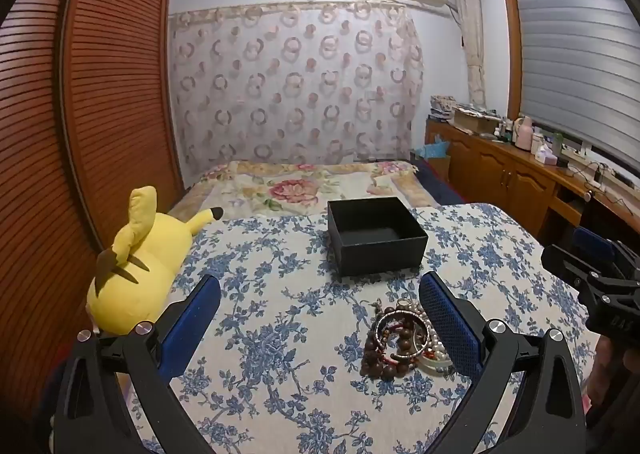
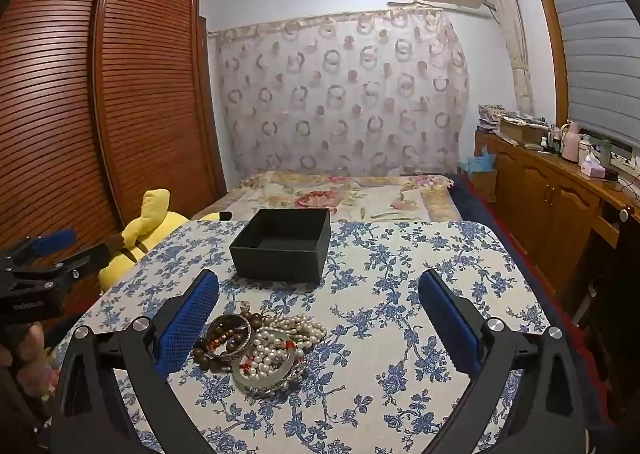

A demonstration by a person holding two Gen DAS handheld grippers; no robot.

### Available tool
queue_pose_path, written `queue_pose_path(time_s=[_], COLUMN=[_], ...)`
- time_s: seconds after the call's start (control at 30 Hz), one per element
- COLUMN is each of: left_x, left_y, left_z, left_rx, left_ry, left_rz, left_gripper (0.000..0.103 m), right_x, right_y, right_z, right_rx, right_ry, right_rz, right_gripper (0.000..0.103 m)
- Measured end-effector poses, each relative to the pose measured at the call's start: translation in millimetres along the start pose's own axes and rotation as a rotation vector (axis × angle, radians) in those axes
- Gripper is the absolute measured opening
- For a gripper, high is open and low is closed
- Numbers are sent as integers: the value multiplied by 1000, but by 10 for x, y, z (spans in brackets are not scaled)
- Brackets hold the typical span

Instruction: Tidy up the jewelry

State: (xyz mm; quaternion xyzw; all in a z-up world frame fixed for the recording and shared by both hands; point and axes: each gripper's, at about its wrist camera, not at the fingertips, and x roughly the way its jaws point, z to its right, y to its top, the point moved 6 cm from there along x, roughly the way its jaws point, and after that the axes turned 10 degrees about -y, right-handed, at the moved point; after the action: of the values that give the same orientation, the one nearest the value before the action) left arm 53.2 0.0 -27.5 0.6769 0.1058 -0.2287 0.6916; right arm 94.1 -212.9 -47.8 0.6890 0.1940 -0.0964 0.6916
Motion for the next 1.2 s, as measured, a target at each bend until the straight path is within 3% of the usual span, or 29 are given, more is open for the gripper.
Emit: queue_pose_path(time_s=[1.2], left_x=[-2], left_y=[2], left_z=[1], left_rx=[-5], left_ry=[-3], left_rz=[4], left_gripper=[96], right_x=[-5], right_y=[2], right_z=[7], right_rx=[-5], right_ry=[0], right_rz=[-3], right_gripper=[101])
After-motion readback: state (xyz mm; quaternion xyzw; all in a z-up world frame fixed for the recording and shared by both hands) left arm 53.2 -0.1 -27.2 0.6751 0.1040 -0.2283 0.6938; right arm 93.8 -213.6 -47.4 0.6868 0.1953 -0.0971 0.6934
